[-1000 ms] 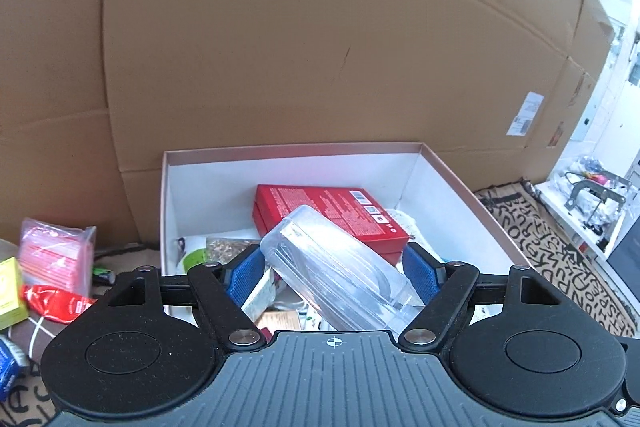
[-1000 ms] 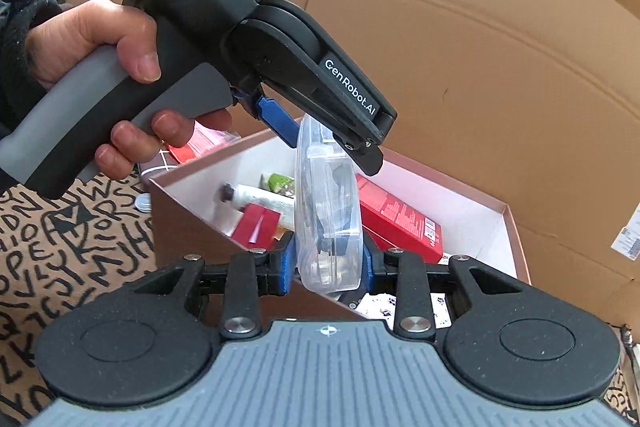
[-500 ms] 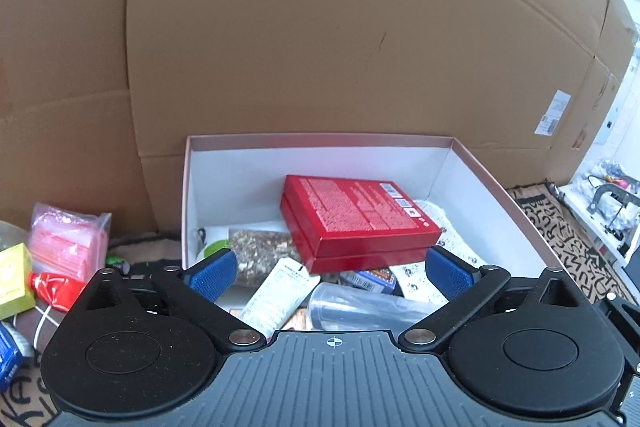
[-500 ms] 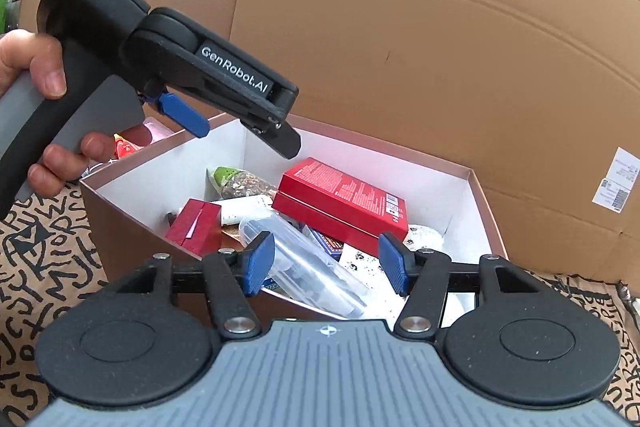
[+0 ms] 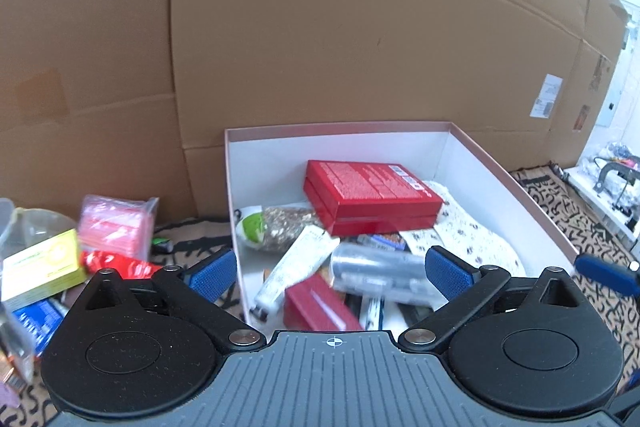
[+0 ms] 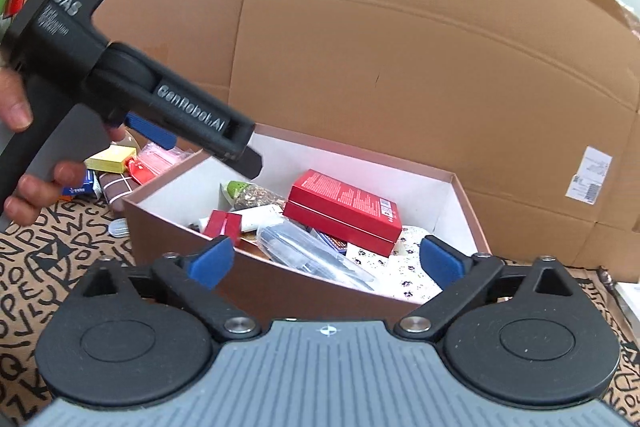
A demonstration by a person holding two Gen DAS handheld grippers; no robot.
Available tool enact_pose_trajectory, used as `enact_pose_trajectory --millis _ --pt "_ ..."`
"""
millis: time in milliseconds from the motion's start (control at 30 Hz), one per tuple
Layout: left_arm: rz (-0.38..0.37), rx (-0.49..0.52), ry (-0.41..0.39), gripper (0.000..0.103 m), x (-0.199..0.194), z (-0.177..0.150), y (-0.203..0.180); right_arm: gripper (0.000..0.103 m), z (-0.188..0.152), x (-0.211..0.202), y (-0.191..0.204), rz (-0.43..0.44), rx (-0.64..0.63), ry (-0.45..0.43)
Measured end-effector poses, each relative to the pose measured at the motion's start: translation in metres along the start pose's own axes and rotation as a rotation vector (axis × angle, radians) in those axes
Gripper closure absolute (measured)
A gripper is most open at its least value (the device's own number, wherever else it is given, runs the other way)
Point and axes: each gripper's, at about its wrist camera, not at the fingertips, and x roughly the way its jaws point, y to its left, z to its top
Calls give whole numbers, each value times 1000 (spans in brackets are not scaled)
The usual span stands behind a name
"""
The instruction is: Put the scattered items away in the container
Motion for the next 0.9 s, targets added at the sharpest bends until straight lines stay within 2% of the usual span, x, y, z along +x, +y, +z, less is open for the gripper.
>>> enact_pose_trajectory --millis 167,367,567,900 --pt "-1 19 -8 0 -20 -24 -8 1 -6 -18 5 -24 22 18" --pt "42 -11 -13 0 -32 -55 -13 1 -19 -34 1 -63 89 73" --pt "46 -21 16 0 -37 -78 -21 1 -28 -50 -7 -54 184 133" --pt "29 18 28 0 -42 -91 -41 1 -37 -70 -7 -81 183 134"
